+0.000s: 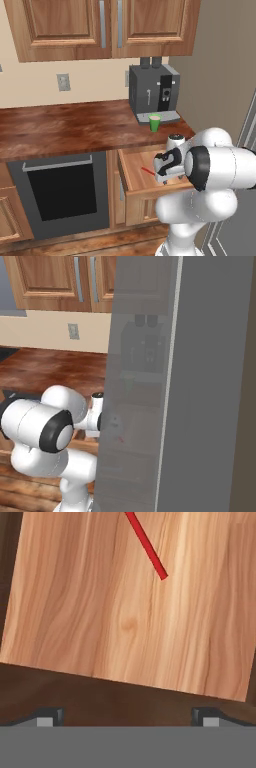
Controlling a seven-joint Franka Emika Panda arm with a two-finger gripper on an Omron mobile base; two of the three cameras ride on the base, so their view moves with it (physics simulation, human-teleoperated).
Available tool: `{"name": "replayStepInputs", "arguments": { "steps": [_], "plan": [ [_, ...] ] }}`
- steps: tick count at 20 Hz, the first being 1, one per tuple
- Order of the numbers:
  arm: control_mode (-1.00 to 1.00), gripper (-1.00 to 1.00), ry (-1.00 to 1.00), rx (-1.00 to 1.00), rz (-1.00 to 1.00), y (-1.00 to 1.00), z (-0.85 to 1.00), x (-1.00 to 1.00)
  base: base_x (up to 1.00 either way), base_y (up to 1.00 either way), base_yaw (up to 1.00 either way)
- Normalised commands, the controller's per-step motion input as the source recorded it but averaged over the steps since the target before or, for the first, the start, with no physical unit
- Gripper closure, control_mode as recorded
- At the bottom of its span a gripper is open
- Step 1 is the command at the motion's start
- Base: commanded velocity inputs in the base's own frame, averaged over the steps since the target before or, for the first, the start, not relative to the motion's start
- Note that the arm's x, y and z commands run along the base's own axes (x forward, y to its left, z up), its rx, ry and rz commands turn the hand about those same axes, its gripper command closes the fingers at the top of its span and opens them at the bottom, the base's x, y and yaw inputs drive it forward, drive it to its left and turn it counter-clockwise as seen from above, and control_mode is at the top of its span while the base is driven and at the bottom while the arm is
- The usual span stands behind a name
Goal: Pick up the straw from the right drawer and put it inside the smoothie cup.
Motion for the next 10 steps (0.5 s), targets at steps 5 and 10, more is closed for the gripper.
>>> {"name": "replayStepInputs", "arguments": {
  "steps": [5,10],
  "plan": [
    [-1.00,-1.00,0.00,0.00,0.06,0.00,0.21,0.42,0.00,0.00,0.00],
    [-1.00,-1.00,0.03,0.00,0.02,0.00,0.05,0.48,0.00,0.00,0.00]
  ]
}}
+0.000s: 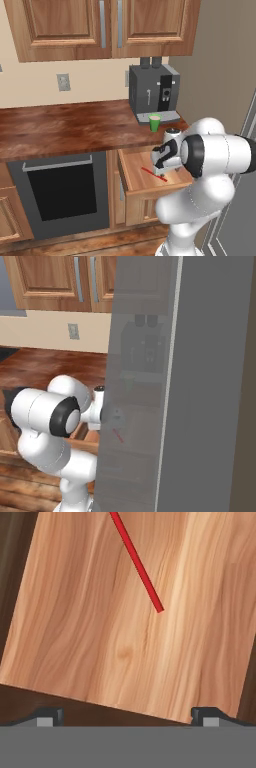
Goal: Pick up the straw from the right drawer and put it inside the smoothie cup.
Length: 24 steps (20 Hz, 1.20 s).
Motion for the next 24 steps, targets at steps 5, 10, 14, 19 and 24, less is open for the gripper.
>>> {"name": "replayStepInputs", "arguments": {
  "steps": [5,10,14,19,24],
  "plan": [
    [-1.00,-1.00,0.01,0.00,0.00,0.00,0.00,0.33,0.00,0.00,0.00],
    [-1.00,-1.00,0.00,0.00,0.00,0.00,-0.15,0.03,0.00,0.00,0.00],
    [-1.00,-1.00,0.00,0.00,0.00,0.00,-0.27,0.09,0.00,0.00,0.00],
    [-1.00,-1.00,0.00,0.00,0.00,0.00,-0.32,0.18,0.00,0.00,0.00],
    [-1.00,-1.00,0.00,0.00,0.00,0.00,-0.27,0.25,0.00,0.00,0.00]
  ]
}}
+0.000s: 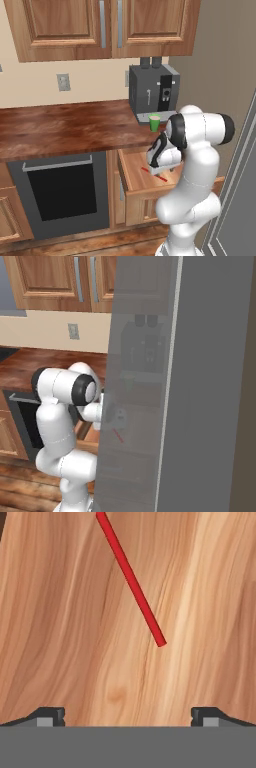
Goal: Pick up the straw from the right drawer and put it inside the smoothie cup.
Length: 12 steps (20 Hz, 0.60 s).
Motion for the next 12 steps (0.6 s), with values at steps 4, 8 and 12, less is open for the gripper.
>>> {"name": "replayStepInputs", "arguments": {
  "steps": [4,8,12],
  "plan": [
    [-1.00,-1.00,0.00,0.00,0.00,0.00,-0.28,0.23,0.00,0.00,0.00],
    [-1.00,-1.00,0.00,0.00,0.00,0.00,-0.23,0.22,0.00,0.00,0.00],
    [-1.00,-1.00,0.00,0.01,0.00,0.00,-0.17,0.27,0.00,0.00,0.00]
  ]
}}
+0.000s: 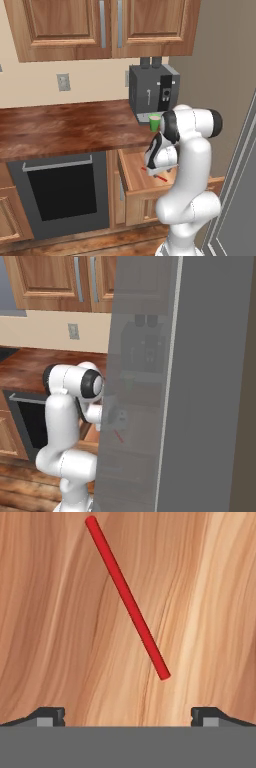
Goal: Pick up the straw from the right drawer and put it inside the smoothie cup.
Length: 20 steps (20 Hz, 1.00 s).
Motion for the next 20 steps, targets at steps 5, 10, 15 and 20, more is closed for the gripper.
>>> {"name": "replayStepInputs", "arguments": {
  "steps": [5,10,15,20],
  "plan": [
    [-1.00,-1.00,0.00,0.01,0.00,0.00,-0.21,0.25,0.00,0.00,0.00],
    [-1.00,-1.00,0.00,0.01,0.00,0.00,-0.25,0.26,0.00,0.00,0.00],
    [-1.00,-1.00,0.00,0.01,0.00,0.00,-0.28,0.23,0.00,0.00,0.00],
    [-1.00,-1.00,0.00,0.02,0.00,-0.01,-0.31,0.21,0.00,0.00,0.00]
  ]
}}
